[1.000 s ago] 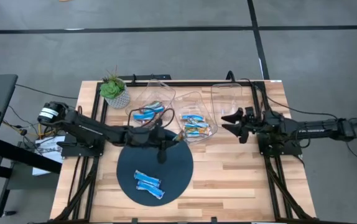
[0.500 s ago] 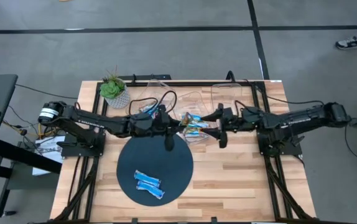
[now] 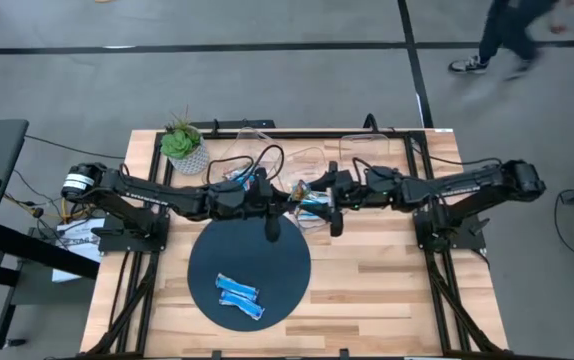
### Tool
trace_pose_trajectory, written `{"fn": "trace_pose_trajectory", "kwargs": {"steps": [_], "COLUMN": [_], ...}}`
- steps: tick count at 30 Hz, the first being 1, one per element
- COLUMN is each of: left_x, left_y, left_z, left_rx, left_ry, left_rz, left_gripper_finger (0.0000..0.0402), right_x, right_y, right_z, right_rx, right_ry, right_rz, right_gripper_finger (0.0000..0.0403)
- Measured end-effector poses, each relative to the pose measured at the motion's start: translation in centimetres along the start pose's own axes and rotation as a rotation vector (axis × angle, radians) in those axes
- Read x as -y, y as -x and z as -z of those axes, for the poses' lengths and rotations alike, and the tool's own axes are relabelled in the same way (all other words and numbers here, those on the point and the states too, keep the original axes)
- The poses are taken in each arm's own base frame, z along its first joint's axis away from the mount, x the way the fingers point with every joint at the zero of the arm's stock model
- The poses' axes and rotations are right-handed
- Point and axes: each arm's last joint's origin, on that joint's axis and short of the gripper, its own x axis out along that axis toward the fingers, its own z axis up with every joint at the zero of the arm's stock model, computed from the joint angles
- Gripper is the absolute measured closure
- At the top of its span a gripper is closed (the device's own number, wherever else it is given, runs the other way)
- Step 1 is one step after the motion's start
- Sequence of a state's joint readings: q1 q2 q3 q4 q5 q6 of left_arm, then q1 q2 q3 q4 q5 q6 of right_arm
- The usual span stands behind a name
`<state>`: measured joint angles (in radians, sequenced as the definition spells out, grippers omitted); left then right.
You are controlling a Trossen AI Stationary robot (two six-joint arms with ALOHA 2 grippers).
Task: Pick and place Granola Bars by type
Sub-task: Put the blue granola bar into the right transparent bin
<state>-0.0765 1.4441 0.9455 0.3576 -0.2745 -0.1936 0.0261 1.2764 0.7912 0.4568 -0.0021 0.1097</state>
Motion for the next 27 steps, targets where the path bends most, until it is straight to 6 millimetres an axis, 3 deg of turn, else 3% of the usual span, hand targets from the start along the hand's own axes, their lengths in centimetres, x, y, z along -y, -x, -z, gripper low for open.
{"fn": "trace_pose_trajectory", "kwargs": {"steps": [8, 21, 27], "left_x": [0.0, 0.0, 0.0], "left_y": [0.0, 0.0, 0.0], "left_z": [0.0, 0.0, 0.0], "left_rx": [0.0, -0.002, -0.003], "left_ry": [-0.001, -0.014, -0.057], "left_rz": [0.0, 0.001, 0.008], "left_gripper_finger": [0.0349, 0.0349, 0.0345], "right_x": [0.0, 0.3, 0.3], "right_y": [-1.6, -1.8, -1.8], "right_z": [-0.5, -0.5, -0.5], "right_rx": [0.001, -0.005, -0.006], "right_ry": [0.014, 0.013, 0.013], "right_rz": [0.001, 0.013, 0.011], "right_gripper_finger": [0.0171, 0.0316, 0.0338]}}
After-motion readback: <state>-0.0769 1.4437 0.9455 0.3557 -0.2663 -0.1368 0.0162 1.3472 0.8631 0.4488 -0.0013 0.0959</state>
